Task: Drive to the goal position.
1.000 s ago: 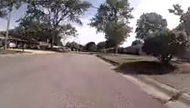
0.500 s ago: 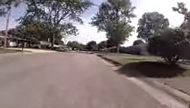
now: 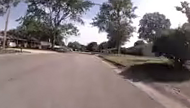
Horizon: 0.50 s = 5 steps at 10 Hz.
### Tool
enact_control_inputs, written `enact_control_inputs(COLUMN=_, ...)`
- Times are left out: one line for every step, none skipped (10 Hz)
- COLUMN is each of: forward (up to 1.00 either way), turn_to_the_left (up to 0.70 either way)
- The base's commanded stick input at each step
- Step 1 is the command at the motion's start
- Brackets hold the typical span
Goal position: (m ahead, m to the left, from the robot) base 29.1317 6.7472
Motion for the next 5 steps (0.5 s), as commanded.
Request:
enact_control_inputs(forward=0.70, turn_to_the_left=0.03)
enact_control_inputs(forward=0.70, turn_to_the_left=0.03)
enact_control_inputs(forward=0.70, turn_to_the_left=0.03)
enact_control_inputs(forward=0.70, turn_to_the_left=0.03)
enact_control_inputs(forward=0.70, turn_to_the_left=0.03)
